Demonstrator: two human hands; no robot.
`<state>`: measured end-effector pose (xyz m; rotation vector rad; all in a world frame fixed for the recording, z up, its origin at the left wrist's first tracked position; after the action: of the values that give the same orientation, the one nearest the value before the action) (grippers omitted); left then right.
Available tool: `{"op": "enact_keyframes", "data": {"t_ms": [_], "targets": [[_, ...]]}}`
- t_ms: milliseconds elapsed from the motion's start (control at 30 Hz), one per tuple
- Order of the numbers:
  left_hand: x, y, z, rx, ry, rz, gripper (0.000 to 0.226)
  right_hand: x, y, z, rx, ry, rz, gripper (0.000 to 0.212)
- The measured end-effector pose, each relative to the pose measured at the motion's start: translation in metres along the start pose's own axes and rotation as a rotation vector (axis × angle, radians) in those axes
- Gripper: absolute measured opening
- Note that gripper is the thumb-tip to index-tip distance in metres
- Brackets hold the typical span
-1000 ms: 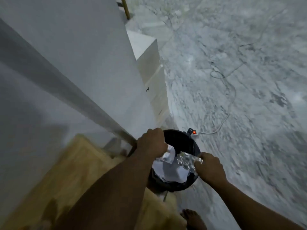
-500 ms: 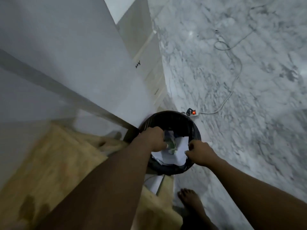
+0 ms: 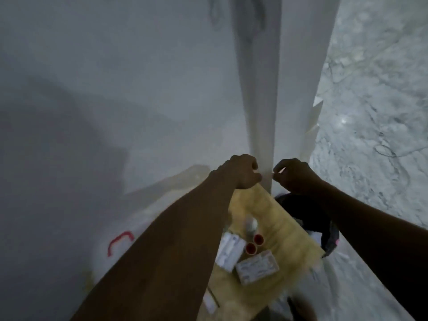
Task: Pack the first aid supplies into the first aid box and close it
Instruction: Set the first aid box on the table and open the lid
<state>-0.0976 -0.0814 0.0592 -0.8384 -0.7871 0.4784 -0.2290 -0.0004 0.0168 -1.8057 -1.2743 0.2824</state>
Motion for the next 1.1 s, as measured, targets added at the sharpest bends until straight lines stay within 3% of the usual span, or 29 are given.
{"op": "enact_keyframes", "data": {"t_ms": [67,200,367,533,667,867,967,1100], "targets": [[0.042,-0.041,-0.040,0.038,-0.041,0.117,0.046,0.011,0.010,-0.069,0.018,-0.113,-0.017,0.005],[0.134,-0.099,-0.140,0.130,-0.182,0.350,0.038,0.044,0.058,-0.197,-0.001,-0.310,-0.073,0.017],[0.245,-0.098,-0.270,0.277,-0.429,0.577,0.034,0.092,0.151,-0.289,-0.005,-0.475,-0.190,0.023],[0.308,-0.037,-0.357,0.398,-0.633,0.719,0.041,0.116,0.237,-0.290,-0.014,-0.488,-0.208,0.043],[0.314,0.015,-0.393,0.498,-0.745,0.813,0.056,0.113,0.275,-0.260,-0.008,-0.435,-0.073,0.052],[0.295,0.064,-0.409,0.674,-0.730,0.962,0.063,0.100,0.316,-0.237,-0.118,-0.469,-0.046,0.052],[0.287,0.072,-0.413,0.654,-0.710,1.016,0.062,0.098,0.326,-0.237,-0.216,-0.519,-0.012,0.046],[0.288,0.073,-0.409,0.598,-0.674,1.077,0.061,0.094,0.329,-0.230,-0.196,-0.518,0.050,0.057]]}}
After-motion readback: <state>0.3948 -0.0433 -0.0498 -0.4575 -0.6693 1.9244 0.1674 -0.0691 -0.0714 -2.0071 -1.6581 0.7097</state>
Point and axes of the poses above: each hand's wrist, its own x-axis away from the middle knuckle, its own y-axis out of the palm, z = x × y, the point moved 8 cm from there along -x, towards the middle knuckle, and after that the axes turned 4 degrees about x, right-handed, at the moved point
